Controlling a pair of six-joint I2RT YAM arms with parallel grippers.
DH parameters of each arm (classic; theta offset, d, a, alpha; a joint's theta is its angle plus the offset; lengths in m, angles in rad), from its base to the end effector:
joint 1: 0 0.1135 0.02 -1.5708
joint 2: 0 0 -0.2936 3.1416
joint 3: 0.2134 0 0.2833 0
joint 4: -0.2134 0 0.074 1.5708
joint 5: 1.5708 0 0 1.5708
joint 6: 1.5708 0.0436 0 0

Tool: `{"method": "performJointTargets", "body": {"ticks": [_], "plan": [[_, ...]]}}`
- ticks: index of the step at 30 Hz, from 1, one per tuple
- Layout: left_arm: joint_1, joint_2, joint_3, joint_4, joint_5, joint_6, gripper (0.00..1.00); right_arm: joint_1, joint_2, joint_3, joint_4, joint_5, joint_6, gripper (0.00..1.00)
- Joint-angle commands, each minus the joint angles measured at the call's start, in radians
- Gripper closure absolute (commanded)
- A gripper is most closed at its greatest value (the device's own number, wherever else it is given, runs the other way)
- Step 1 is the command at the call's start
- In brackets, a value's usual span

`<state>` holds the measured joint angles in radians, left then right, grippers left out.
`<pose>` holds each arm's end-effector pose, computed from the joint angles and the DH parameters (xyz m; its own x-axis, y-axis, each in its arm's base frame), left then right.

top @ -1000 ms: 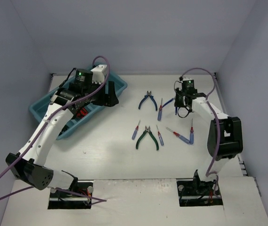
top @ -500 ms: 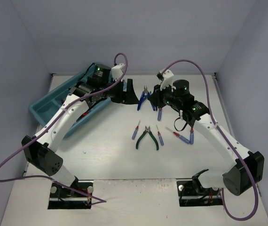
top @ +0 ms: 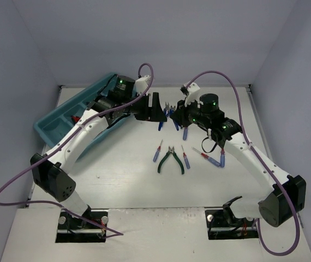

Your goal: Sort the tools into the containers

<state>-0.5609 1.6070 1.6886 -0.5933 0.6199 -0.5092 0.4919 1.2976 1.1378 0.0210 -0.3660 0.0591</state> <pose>0.3228 -0.2327 0.4357 -0.7822 0.0228 -0.6226 0.5504 0.4935 -0.6734 0.2899 0.1731 0.3955 -0.1662 -0.0265 -0.9857 -0.7449 0.6584 0.1079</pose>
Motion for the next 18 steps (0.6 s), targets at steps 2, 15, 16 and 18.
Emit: {"method": "performJointTargets", "body": {"ticks": [2,15,16,18], "plan": [[-0.016,-0.001,0.017,0.072,-0.007,-0.009,0.49,0.006,-0.024,0.031,0.114,-0.043,0.022,0.95],[-0.021,0.006,0.0,0.132,0.0,-0.017,1.0,0.005,-0.001,0.037,0.13,-0.041,0.033,0.74],[-0.017,0.005,-0.005,0.133,-0.005,-0.017,1.0,0.004,-0.001,0.036,0.13,-0.029,0.034,0.56],[0.011,0.004,-0.011,0.133,-0.017,-0.017,1.0,0.002,-0.008,0.022,0.129,0.024,0.034,0.4]]}}
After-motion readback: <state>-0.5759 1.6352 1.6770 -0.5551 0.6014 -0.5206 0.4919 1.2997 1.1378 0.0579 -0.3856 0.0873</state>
